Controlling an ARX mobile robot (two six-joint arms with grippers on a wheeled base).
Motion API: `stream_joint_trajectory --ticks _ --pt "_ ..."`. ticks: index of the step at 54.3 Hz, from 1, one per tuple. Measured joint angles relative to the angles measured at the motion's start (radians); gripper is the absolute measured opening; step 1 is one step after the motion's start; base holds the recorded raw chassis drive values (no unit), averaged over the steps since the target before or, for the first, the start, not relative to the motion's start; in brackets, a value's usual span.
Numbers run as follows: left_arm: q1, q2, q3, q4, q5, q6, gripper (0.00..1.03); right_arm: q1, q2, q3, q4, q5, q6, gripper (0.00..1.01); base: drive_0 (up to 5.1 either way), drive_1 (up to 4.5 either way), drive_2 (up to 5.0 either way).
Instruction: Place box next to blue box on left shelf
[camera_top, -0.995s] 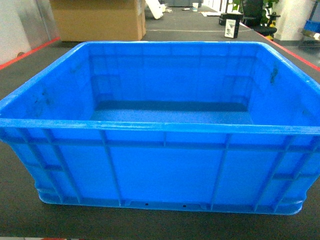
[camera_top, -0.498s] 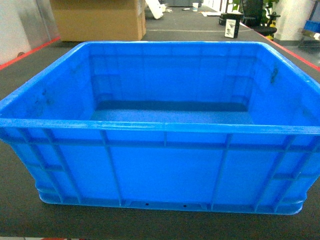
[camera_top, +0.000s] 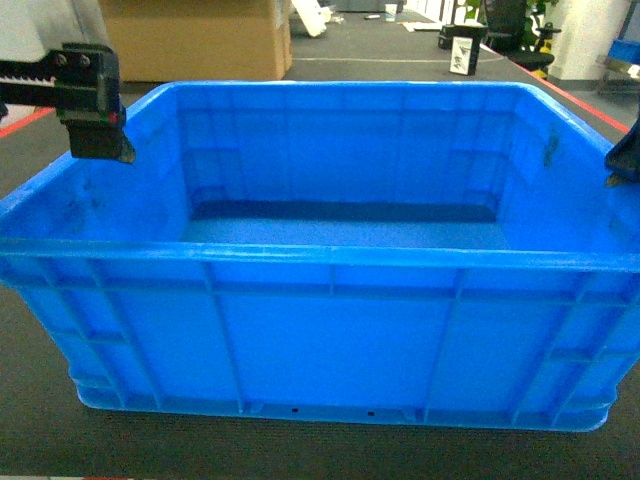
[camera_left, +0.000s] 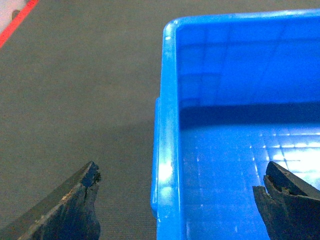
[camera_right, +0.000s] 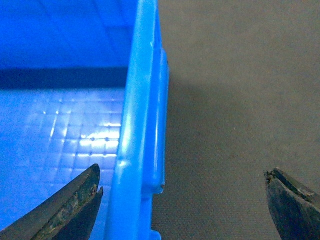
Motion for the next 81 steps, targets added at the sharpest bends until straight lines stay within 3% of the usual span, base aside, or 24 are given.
stream_joint_trajectory --ticks 8,24,50,60,62,76,81 --pt "-0.003 0.069 0.027 -0.014 -0.023 0.004 0.98 0.023 0.077 0.034 -0.026 -0.001 0.024 0.98 0.0 0.0 0.0" --pt "-0.016 0.103 0.049 -0.043 -0.029 0.011 0.98 0.08 0.101 0.08 -0.04 0.012 0.028 0.98 0.0 0.0 0.0" --pt "-0.023 0.121 0.068 -0.095 -0.047 0.002 0.98 0.1 0.127 0.086 -0.053 0.041 0.027 0.98 0.0 0.0 0.0" --pt "-0.021 0.122 0.068 -0.108 -0.042 -0.011 0.98 0.113 0.128 0.087 -0.058 0.041 0.027 0.79 0.0 0.0 0.0" --pt "-0.018 0.122 0.069 -0.106 -0.043 -0.016 0.91 0.112 0.128 0.087 -0.058 0.049 0.025 0.7 0.0 0.0 0.0" --pt "-0.016 0.122 0.07 -0.121 -0.043 -0.017 0.58 0.108 0.134 0.091 -0.057 0.075 0.024 0.37 0.0 0.0 0.0" --pt "-0.014 0.122 0.074 -0.128 -0.054 -0.018 0.42 0.103 0.134 0.091 -0.046 0.082 0.024 0.23 0.0 0.0 0.0"
